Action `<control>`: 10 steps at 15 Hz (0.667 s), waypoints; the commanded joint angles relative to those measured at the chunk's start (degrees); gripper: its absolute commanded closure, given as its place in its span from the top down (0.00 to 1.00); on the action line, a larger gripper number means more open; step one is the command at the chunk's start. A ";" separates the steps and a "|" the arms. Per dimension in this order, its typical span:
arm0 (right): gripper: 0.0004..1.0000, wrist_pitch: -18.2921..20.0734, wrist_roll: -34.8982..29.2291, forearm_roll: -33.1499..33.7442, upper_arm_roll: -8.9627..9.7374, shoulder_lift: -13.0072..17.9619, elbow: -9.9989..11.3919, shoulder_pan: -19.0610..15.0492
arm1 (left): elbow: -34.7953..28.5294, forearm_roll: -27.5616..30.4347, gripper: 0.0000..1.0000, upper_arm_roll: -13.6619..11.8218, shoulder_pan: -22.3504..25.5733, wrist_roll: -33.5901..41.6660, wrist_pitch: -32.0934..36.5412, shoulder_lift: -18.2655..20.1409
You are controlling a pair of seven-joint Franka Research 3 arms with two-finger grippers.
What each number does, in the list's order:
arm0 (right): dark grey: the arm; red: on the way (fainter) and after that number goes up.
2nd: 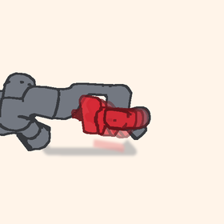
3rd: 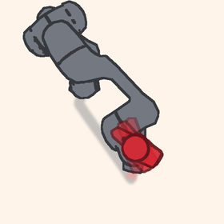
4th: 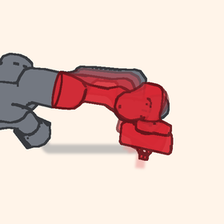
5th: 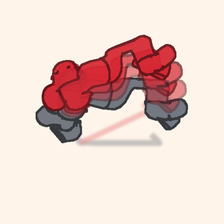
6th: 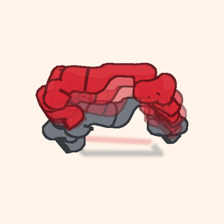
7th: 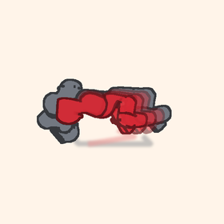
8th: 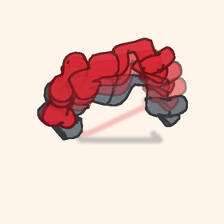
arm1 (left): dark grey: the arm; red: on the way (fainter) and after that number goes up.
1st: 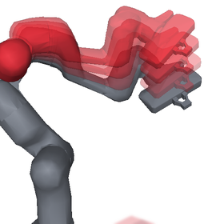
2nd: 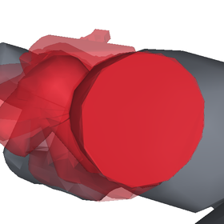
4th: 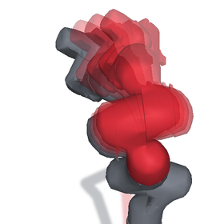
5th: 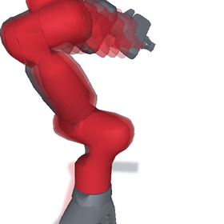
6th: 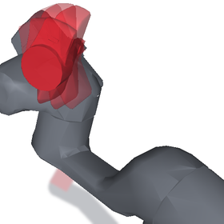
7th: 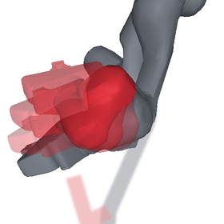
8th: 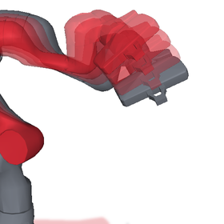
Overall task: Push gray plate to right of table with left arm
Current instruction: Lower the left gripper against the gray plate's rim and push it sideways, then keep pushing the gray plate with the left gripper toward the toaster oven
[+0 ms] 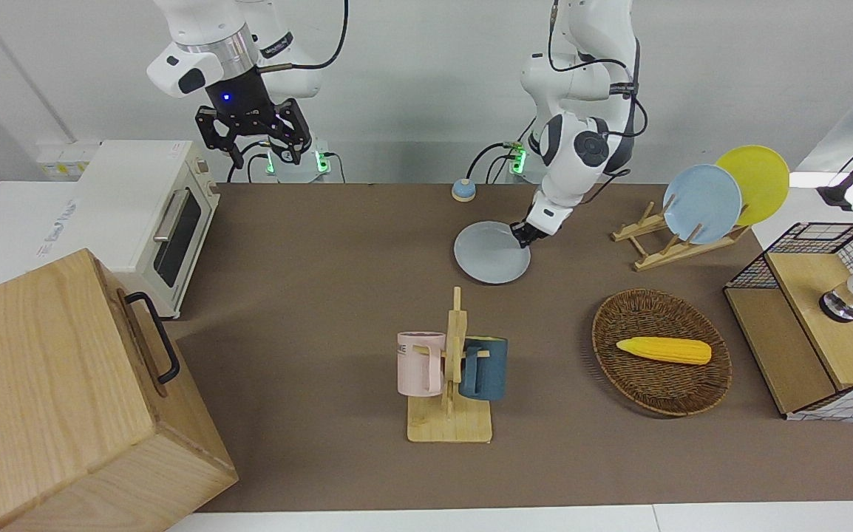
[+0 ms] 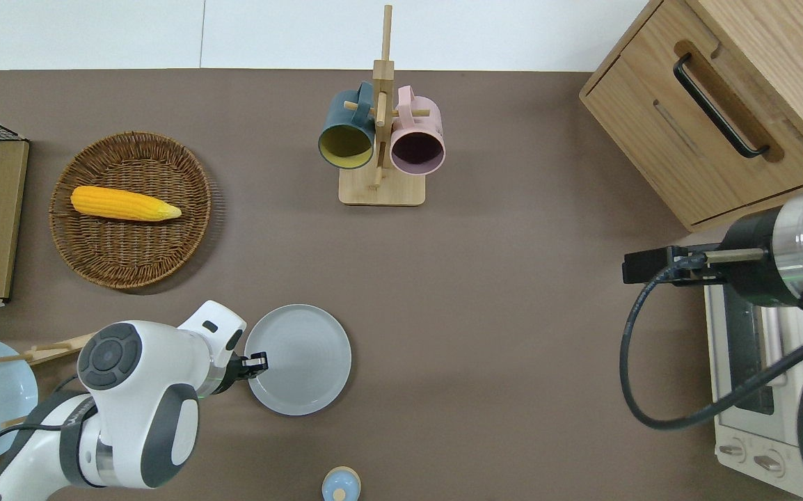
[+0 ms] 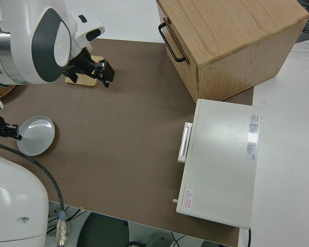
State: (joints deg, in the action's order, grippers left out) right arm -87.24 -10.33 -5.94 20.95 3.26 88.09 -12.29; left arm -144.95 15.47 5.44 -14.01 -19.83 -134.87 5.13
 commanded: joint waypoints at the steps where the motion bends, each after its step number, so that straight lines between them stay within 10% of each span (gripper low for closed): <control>1: 1.00 0.31 -0.12 -0.92 0.23 -0.36 -0.81 -0.37 | 0.02 1.32 0.00 -0.43 -5.92 -6.60 -3.73 -2.23; 10: 1.00 0.31 -0.12 -0.92 0.23 -0.36 -0.81 -0.37 | 1.95 2.90 0.00 3.60 -11.12 -16.63 -9.35 -5.31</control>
State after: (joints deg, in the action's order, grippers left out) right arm -87.24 -10.33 -5.94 20.95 3.26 88.09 -12.29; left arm -143.86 17.46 6.65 -23.81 -32.59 -140.89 2.93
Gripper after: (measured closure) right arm 0.004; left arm 0.974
